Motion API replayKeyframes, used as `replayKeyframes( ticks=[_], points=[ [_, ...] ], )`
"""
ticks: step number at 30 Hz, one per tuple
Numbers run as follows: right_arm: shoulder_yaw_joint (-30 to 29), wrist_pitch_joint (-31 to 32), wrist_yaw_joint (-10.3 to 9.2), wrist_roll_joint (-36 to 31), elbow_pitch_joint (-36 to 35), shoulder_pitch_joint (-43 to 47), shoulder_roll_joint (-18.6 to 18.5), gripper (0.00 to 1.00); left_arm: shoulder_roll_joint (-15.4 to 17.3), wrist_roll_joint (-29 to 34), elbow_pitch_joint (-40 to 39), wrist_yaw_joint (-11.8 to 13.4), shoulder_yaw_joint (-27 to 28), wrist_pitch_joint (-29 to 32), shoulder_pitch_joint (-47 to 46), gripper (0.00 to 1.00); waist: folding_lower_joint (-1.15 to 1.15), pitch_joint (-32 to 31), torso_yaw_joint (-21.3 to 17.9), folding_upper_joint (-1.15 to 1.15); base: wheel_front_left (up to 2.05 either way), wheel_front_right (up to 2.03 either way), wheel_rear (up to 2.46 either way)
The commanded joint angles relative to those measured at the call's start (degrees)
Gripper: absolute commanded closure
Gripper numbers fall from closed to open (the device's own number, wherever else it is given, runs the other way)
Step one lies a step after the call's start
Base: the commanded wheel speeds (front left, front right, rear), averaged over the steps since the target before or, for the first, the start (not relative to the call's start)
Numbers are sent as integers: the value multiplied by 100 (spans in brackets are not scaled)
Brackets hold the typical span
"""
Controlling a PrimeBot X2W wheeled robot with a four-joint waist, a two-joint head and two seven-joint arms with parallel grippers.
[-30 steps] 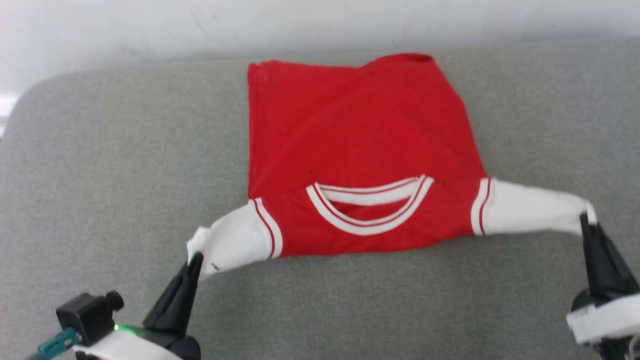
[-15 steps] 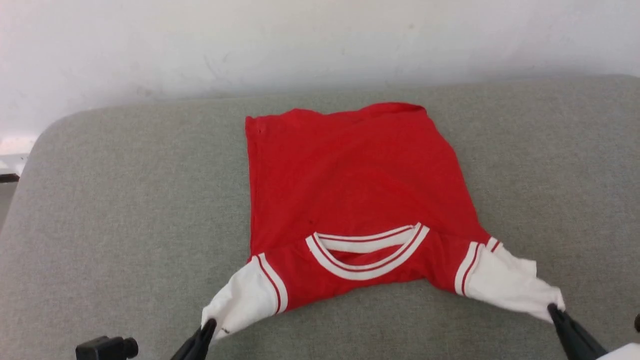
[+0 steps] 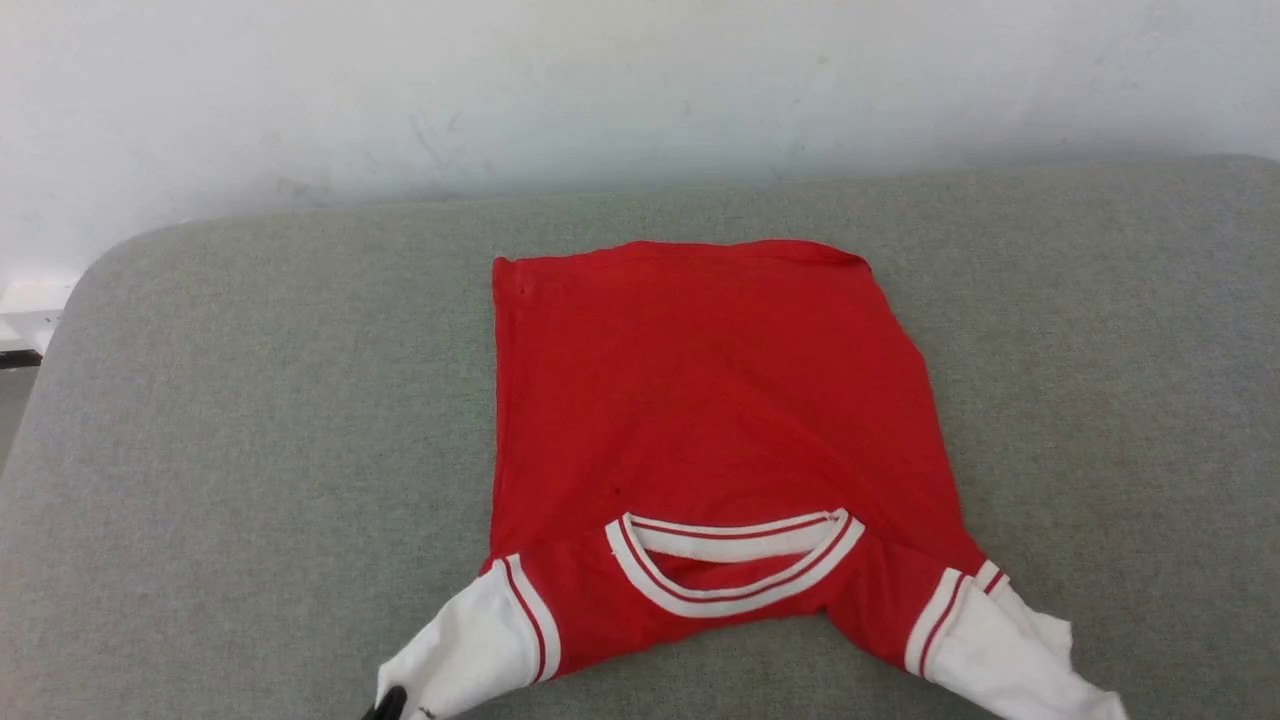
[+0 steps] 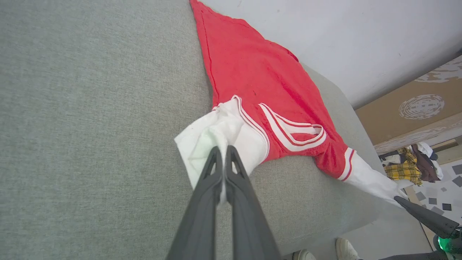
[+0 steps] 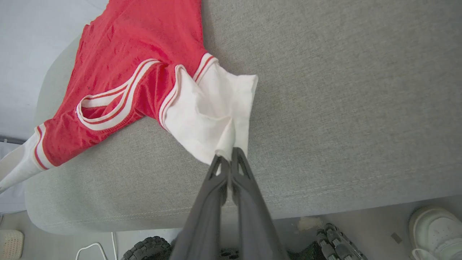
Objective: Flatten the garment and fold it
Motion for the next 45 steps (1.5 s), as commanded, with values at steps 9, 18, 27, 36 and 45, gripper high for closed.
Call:
replayKeyframes(
  ticks=[9, 18, 27, 36, 45],
  points=[
    [-185, -519, -4, -908, 163, -437, -71, 100, 48, 238, -241, -67, -104, -82, -284, 100, 0, 200, 92, 0, 0, 0, 0],
    [228, -892, -4, -1571, 1555, -1419, -278, 100, 71, 463, -291, -240, -370, 134, -1001, 100, 0, 581, 240, 0, 0, 0, 0],
    [419, -1115, -4, -1732, 2946, -2017, -280, 85, 69, 526, -279, -285, -461, 228, -1302, 100, 0, 593, 309, 0, 0, 0, 0],
    [53, -1022, -4, -1365, 2054, -1846, -253, 0, 26, 531, -253, -231, -523, 173, -1135, 100, 0, 422, 265, 0, 0, 0, 0],
    [-227, -599, -4, -1479, 295, -3204, -767, 0, -22, 604, -354, -313, -533, 27, -1300, 100, 0, 974, 329, 0, 0, 0, 0]
  ],
)
